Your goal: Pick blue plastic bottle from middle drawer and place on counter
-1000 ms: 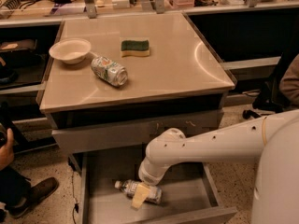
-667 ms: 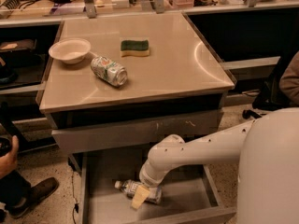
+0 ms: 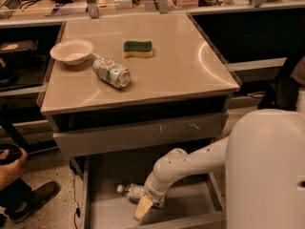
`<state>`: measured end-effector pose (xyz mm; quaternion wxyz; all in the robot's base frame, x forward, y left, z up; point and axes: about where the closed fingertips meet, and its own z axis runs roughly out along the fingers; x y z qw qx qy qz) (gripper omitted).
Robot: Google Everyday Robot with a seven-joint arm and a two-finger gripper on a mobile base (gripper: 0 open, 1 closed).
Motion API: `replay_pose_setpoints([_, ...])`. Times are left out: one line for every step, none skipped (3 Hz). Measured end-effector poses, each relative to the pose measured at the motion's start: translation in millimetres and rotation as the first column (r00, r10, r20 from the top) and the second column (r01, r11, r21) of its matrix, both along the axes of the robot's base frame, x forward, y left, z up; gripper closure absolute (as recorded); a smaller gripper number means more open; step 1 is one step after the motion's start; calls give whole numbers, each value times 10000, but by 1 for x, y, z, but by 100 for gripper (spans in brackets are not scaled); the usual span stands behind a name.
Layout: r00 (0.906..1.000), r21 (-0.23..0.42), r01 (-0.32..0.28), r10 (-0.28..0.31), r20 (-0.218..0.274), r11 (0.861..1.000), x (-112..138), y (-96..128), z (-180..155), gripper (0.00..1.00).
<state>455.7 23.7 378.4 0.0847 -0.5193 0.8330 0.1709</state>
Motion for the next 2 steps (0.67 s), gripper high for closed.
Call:
replay_pose_setpoints([9995, -70, 193, -195, -231, 9998, -3, -1, -20, 0])
replay_pose_setpoints([9995, -73, 198, -200, -245, 9998, -4, -1, -20, 19])
